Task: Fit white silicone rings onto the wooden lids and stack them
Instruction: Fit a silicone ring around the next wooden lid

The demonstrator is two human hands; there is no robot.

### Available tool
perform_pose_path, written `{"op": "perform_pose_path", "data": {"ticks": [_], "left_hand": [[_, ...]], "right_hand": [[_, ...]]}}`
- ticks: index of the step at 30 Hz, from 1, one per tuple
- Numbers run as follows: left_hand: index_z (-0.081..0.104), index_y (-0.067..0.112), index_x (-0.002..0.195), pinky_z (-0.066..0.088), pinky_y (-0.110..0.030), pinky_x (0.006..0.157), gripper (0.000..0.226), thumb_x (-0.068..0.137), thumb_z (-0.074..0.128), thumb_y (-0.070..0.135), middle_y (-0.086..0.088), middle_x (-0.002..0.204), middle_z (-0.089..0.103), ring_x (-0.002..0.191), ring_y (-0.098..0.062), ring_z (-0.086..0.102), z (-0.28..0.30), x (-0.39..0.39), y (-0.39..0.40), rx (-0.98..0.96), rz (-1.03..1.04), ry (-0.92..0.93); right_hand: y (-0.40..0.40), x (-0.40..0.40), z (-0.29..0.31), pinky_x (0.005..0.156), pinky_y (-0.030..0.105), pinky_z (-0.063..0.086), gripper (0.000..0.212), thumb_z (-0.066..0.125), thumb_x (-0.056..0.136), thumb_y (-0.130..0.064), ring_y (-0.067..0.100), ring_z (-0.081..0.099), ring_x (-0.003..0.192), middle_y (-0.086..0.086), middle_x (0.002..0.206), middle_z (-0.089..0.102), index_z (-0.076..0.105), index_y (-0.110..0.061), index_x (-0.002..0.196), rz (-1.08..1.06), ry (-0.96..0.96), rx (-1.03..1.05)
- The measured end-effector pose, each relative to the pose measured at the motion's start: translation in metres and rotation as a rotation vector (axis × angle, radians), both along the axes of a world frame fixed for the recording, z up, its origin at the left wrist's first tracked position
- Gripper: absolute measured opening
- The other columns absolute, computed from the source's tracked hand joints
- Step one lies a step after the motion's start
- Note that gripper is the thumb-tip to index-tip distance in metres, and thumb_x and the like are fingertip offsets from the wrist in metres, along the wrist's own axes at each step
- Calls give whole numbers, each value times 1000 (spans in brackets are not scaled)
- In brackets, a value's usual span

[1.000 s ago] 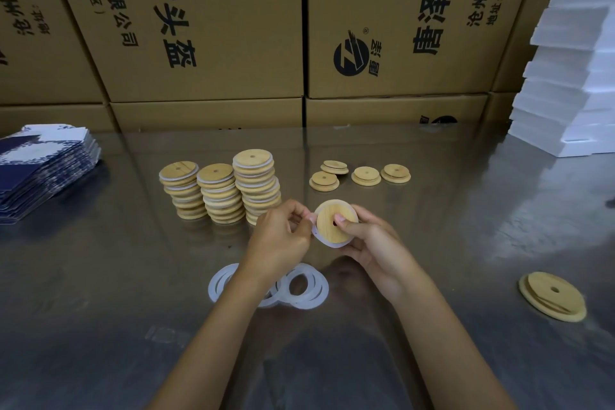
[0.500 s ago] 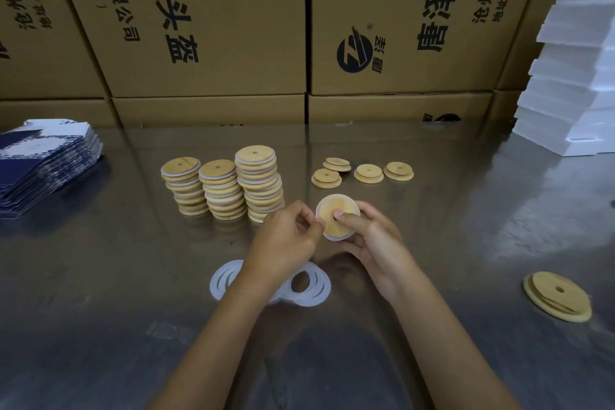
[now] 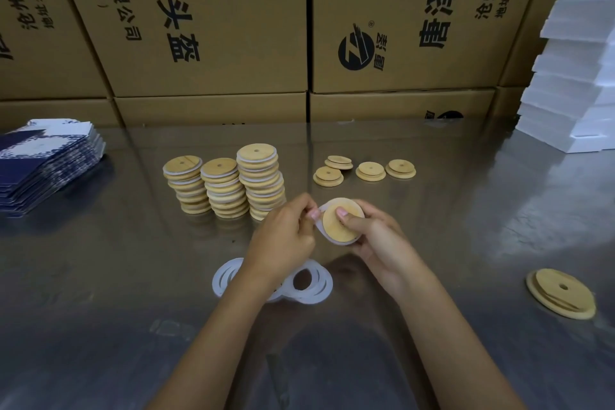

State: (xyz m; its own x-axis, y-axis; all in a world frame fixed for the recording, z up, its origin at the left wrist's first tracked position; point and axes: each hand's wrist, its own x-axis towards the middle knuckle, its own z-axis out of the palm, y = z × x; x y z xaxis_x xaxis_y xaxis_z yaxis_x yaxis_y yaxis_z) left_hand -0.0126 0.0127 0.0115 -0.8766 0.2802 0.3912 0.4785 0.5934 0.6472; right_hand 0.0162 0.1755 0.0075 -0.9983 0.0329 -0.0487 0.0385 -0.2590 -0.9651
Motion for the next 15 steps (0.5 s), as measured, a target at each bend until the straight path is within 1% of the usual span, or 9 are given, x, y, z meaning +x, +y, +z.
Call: {"op": "perform_pose_path", "data": {"ticks": [4,6,9,11,15], "left_hand": [[52,26,83,35,-30,59,19,101,47,28,7,67,53,61,-7,42,1,2,3,96,-84,-98],[52,26,82,37,-31,61,20,101,47,30,7,67,53,61,-9,42,1,3,4,123,-75,-137],[51,27,80,40,-37,61,22,101,46,31,-2,69,59,60,-11,46,1,4,5,120,-39,-141],[53,26,80,43,-41,62,23,101,45,33,-7,71,63,60,-14,49,1,6,8,113,-33,-162],[56,23,81,42,-37,62,24,101,45,32,-6,73,64,60,-11,50,0,8,13,120,-21,-206]], "right_hand": [[2,0,0,101,40,50,24,60,97,-9,27,67,109,23,121,69,69,0,117,1,-40,-110],[1,0,0,102,41,49,25,61,96,-9,28,67,109,23,120,70,68,1,118,-3,-57,-142],[-2,-1,1,96,35,53,25,62,96,-9,22,70,100,18,111,72,68,1,118,-15,-55,-173],[-1,-1,1,92,32,55,25,62,96,-9,19,71,96,17,109,73,67,1,118,-37,-48,-198],[-1,-1,2,93,34,55,26,63,95,-9,22,71,98,21,116,72,66,1,119,-59,-52,-244]]}}
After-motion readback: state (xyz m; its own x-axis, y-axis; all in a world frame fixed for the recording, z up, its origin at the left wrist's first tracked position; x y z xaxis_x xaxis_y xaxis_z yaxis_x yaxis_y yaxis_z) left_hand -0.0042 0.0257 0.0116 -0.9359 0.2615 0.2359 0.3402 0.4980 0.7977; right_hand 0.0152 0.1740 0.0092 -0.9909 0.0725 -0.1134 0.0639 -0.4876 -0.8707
